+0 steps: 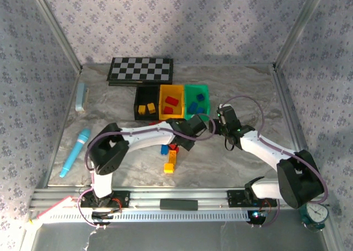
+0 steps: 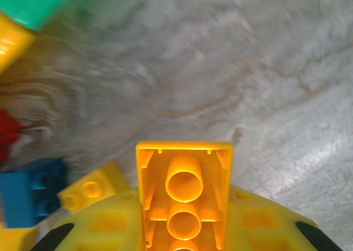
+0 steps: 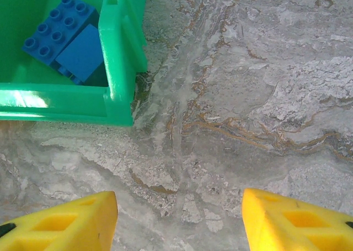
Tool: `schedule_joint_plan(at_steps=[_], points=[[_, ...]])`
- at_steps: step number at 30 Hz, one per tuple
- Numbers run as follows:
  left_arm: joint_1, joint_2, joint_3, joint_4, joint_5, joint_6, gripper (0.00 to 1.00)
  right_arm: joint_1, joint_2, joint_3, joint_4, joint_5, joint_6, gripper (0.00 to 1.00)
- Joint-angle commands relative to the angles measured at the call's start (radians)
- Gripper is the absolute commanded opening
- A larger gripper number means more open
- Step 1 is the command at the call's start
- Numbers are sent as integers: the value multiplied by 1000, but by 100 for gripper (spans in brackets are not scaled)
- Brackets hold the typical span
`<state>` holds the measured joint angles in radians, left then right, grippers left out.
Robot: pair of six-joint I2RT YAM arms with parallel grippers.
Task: Sort the legos into containers by color
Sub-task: Pick up the lego from the middle-left of the table, then place the lego in the container.
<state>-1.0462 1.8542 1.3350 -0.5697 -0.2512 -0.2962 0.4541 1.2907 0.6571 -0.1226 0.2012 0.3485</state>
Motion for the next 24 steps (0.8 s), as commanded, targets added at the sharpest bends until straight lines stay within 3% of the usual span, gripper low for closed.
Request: schedule_joint_plan(at_steps=[1,6,15,20,24], points=[[58,-97,-25,49,-49,-63,3,8,5,18,2,1,10,63],[157,-204,-44,97,-85,-59,3,11,6,18,3,-1,13,63],[439,-272,-52,176,18,-109,4,22,7,18,4,4,12,63],[558,-173,2,186,29,-129,7,24,9,21,6,2,12,63],[601,-45,99,159,67,-115,9,24,21,25,5,0,12,63]])
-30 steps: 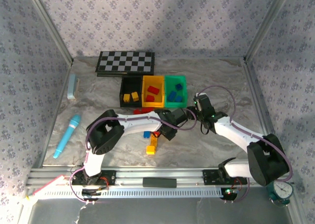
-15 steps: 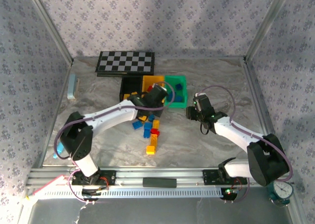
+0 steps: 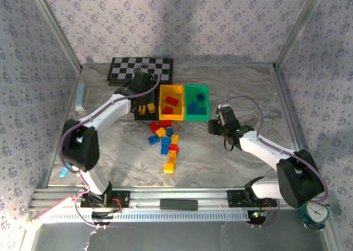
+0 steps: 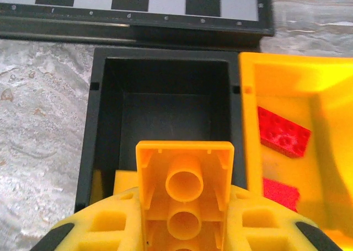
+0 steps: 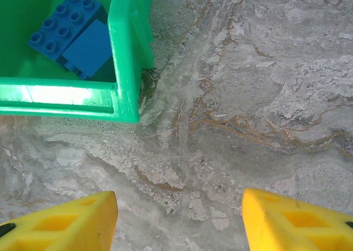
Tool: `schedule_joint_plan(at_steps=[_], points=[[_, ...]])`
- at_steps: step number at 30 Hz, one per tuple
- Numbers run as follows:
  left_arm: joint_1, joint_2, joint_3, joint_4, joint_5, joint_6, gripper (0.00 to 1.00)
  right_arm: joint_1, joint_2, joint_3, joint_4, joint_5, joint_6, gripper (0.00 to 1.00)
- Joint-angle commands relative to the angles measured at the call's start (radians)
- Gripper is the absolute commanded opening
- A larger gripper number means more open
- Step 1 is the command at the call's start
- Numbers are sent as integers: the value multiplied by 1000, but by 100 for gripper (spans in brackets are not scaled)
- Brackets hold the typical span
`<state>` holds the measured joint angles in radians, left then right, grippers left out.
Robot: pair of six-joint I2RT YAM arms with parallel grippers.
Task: Sort the legos into containers by color
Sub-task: Place the lego in the container.
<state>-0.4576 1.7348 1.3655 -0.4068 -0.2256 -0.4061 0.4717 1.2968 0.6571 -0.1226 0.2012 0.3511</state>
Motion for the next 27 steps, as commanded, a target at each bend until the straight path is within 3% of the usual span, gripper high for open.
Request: schedule_joint_plan(at_steps=[1,3,8,12,20,27], points=[[16,106,97,-16,32,4,9,6,16,24,7,-3,9,63],[18,156,154,-51,12,12,15,8,19,26,9,-6,10,63],[22,205,217,-98,6,10,44,10,30,32,11,-6,10,63],[21,155,164,-70,47,0,56,13,39,39,12,-15,10,63],[6,-59,-87,67,80,-7,56,44,36,42,24,-60,-3,63],[1,-263,-367,198,86,-8,56,158,64,60,59,-63,-74,63]])
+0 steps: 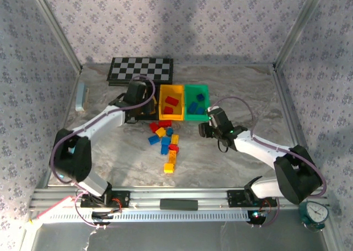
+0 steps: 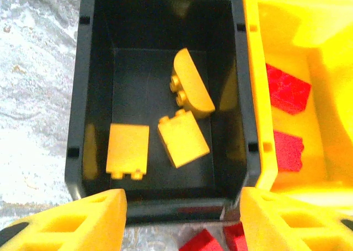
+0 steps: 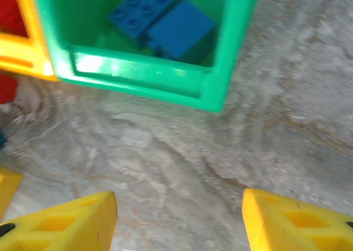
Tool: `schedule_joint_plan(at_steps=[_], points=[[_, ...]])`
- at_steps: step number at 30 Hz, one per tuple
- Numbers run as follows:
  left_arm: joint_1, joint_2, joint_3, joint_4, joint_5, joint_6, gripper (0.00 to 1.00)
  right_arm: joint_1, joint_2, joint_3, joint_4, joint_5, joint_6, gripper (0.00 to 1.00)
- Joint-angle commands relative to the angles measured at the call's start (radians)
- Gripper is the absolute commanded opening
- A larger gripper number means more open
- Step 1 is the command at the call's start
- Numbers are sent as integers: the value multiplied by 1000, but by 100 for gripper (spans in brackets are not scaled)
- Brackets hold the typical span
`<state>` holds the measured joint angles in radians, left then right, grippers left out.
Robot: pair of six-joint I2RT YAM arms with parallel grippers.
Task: Sort the legos into containers by color
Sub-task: Place the lego in the container, then move the lego to the center of the table.
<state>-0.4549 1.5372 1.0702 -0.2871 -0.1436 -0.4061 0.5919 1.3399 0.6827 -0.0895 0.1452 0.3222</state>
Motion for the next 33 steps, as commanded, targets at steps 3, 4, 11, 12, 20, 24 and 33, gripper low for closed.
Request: schedule_joint_plan(at_steps=[3,4,11,12,20,24,33], points=[[-1,-127,-173,121,-4,1,56,83,66,55,42,-5,-57,63],[-1,-142,-198,129,-5,4,56,95,86,63,46,-11,-56,63],[0,-216,-349,183,-12,13,54,231,260,180,5,34,5,63],[-1,-226,-359,185,-13,17,54,254,282,198,-4,50,20,63],[3,-243,-393,206,15,67,53,339,362,294,-83,133,154,63],[5,-250,-404,216,26,66,53,339,395,336,-134,145,210,63],[9,-243,-403,181,-1,53,49,362,548,446,-214,142,253,63]])
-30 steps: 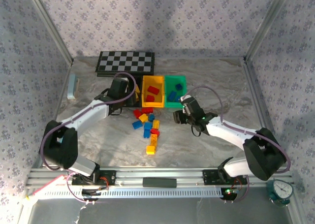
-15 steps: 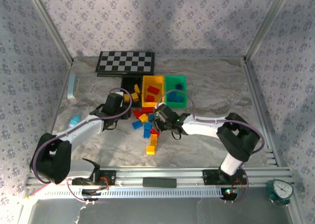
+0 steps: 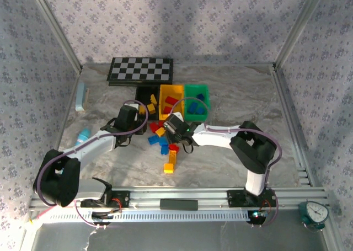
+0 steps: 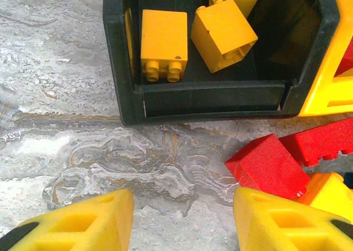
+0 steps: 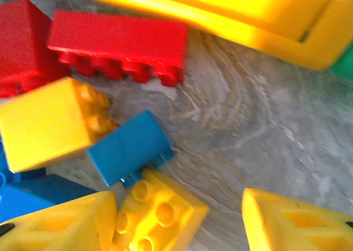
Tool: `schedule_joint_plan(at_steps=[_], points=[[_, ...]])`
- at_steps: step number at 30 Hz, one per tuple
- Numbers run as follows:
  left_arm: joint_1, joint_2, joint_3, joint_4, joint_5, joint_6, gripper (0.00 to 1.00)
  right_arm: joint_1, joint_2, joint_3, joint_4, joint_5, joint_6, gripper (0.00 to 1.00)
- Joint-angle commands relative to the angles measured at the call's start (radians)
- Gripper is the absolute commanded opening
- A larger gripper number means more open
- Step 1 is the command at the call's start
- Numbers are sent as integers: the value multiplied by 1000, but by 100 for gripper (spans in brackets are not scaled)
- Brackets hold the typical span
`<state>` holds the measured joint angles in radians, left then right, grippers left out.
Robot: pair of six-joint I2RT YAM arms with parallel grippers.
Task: Sort the legos into containers by color
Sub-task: Move the lego to the center of the table, then pick up the lego from the center of the table.
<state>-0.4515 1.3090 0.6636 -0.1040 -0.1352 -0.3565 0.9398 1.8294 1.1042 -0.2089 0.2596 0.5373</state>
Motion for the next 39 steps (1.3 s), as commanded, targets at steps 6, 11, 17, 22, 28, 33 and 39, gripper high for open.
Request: schedule_joint_plan(at_steps=[6,11,17,22,28,33,39], points=[[7,-34,2,-17,-29,10,49,20,84,39,-126,26,68,62],[7,-28,4,-19,-8,5,48,19,29,-29,-135,28,116,62],[8,-12,14,-13,20,2,48,22,-21,-97,-127,19,176,62],[7,12,22,-11,29,3,48,28,10,-82,-91,-13,201,62],[8,9,29,-25,8,-6,45,39,14,-42,-110,17,183,48],[35,-35,-14,-8,-29,-61,45,49,-20,-50,-111,52,168,33],[63,-45,-13,-18,1,-74,45,60,-49,-23,-160,84,127,25]])
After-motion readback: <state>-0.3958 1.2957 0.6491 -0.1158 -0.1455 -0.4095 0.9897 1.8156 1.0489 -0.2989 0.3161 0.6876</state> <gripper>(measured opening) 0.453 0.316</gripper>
